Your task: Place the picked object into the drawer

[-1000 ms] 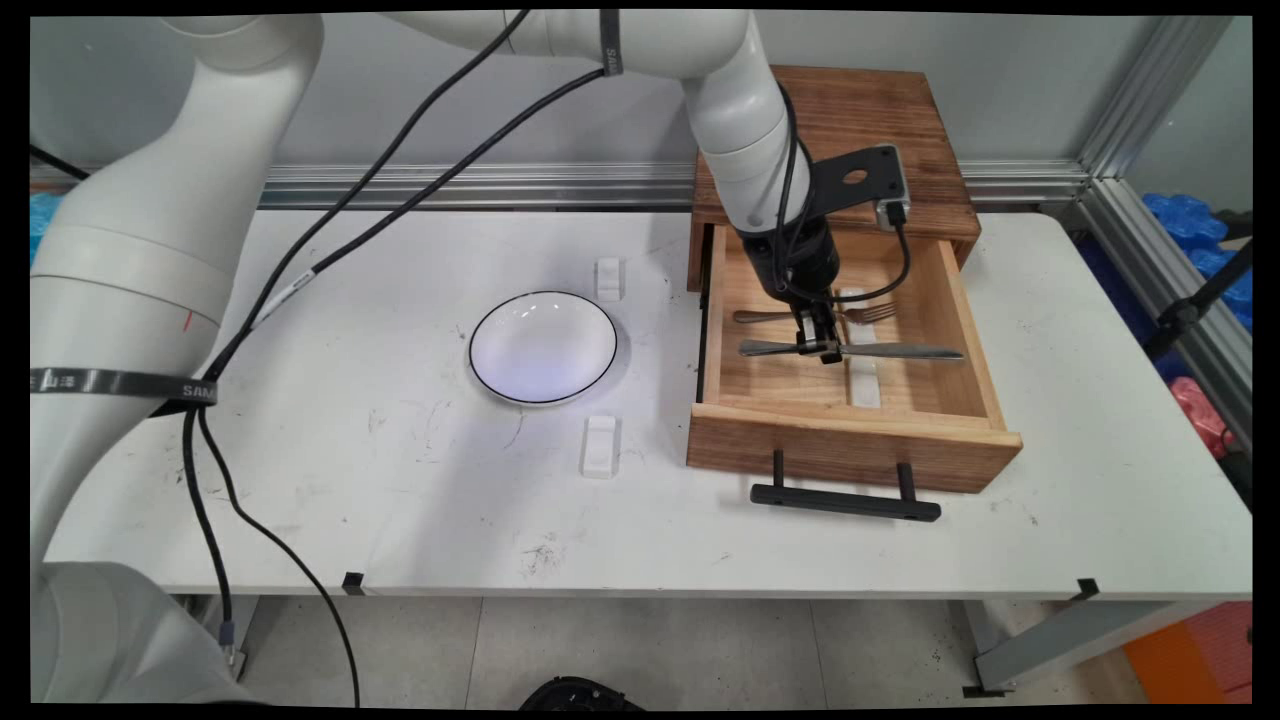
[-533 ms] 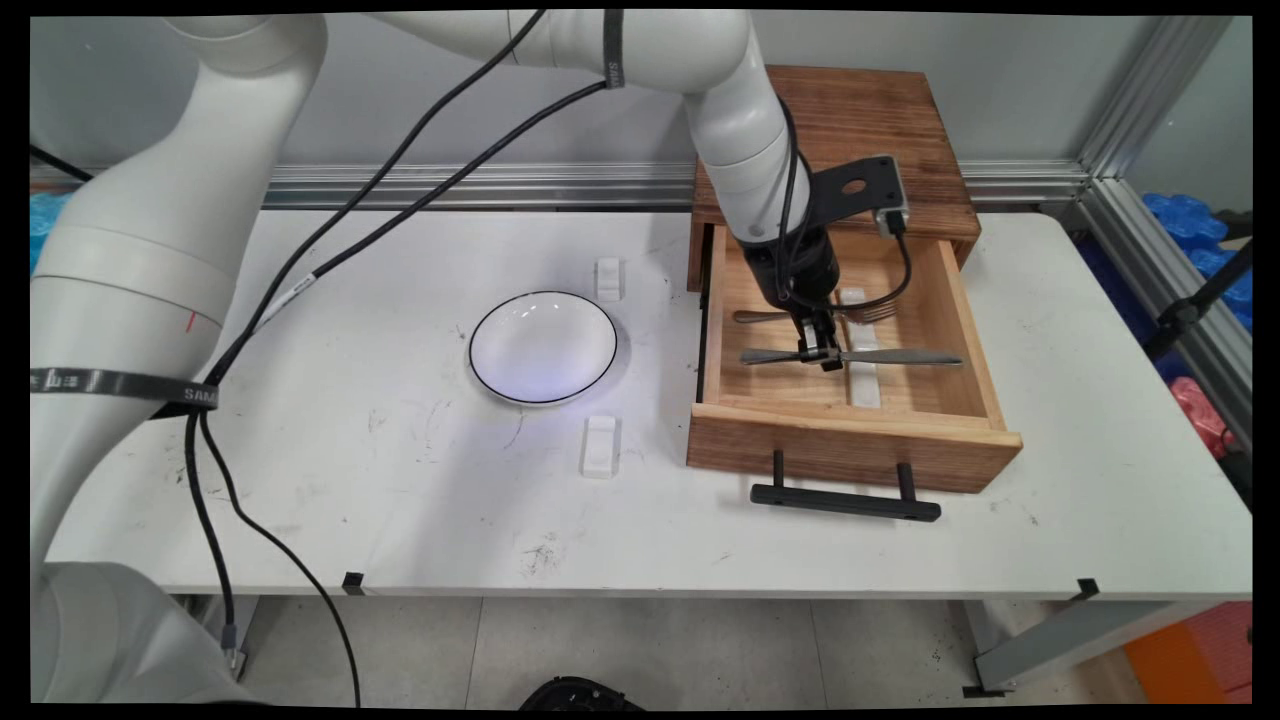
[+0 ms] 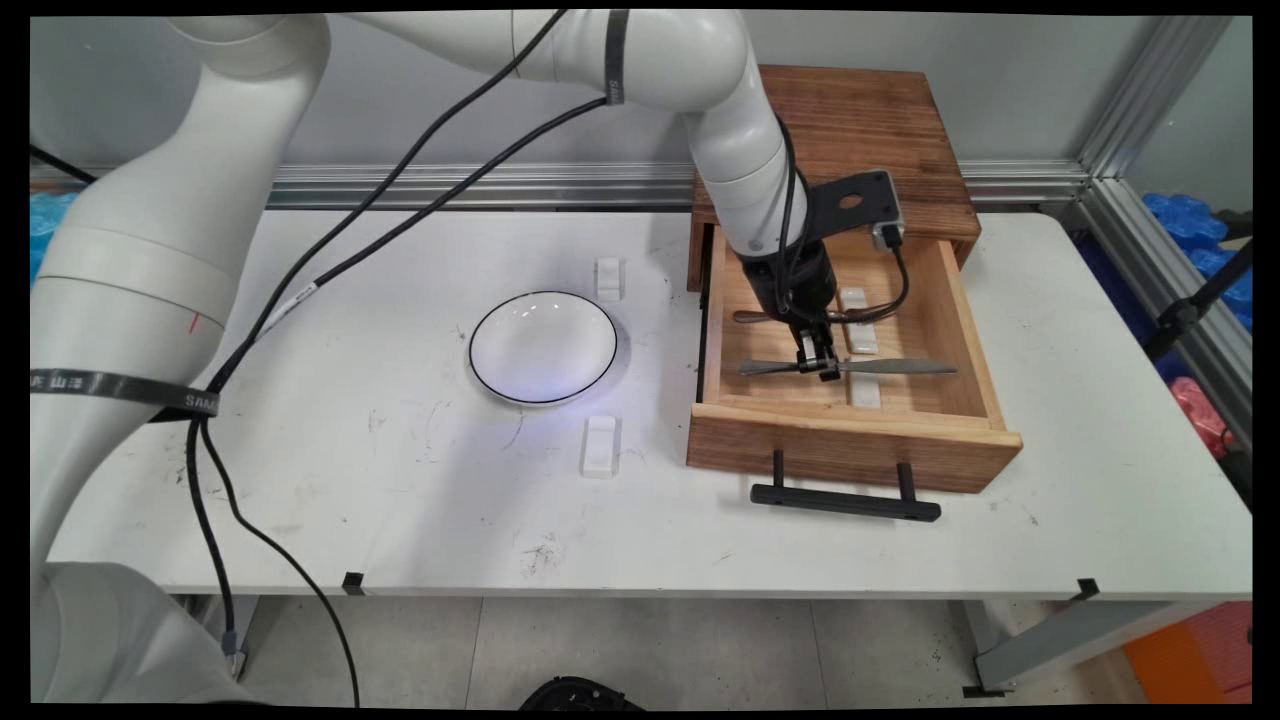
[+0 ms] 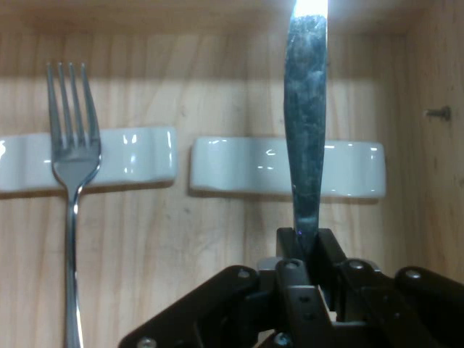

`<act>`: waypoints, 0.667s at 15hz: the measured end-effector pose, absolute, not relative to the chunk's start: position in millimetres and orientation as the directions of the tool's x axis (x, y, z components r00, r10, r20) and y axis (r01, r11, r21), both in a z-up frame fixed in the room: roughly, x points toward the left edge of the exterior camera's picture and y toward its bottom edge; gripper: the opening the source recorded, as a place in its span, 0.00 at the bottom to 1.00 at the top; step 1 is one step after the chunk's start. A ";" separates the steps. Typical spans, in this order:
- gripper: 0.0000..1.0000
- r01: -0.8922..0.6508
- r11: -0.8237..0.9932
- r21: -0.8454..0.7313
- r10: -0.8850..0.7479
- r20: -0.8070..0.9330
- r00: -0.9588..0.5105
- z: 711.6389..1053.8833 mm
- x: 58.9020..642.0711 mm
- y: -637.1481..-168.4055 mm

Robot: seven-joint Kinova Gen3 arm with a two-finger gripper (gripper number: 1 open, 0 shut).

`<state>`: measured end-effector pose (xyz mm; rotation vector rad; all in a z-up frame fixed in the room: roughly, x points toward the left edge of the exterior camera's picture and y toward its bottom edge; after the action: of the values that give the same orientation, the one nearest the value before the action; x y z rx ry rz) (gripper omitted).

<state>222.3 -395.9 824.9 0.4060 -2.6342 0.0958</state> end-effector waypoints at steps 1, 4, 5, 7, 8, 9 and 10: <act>0.00 -0.302 0.953 0.004 -0.269 0.462 -0.845 823.8 222.0 -395.8; 0.00 -0.307 0.952 0.009 -0.276 0.462 -0.843 818.7 221.1 -395.5; 0.00 -0.309 0.951 0.011 -0.279 0.462 -0.842 816.7 220.8 -395.5; 0.00 -0.312 0.950 0.013 -0.282 0.463 -0.840 813.9 220.4 -395.8; 0.00 -0.314 0.949 0.013 -0.284 0.464 -0.839 812.6 220.1 -396.0; 0.00 -0.314 0.949 0.014 -0.285 0.464 -0.839 811.7 219.9 -396.2; 0.00 -0.316 0.949 0.015 -0.286 0.465 -0.838 810.3 219.6 -396.6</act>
<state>219.6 -396.6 810.3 0.4308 -2.6256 0.0857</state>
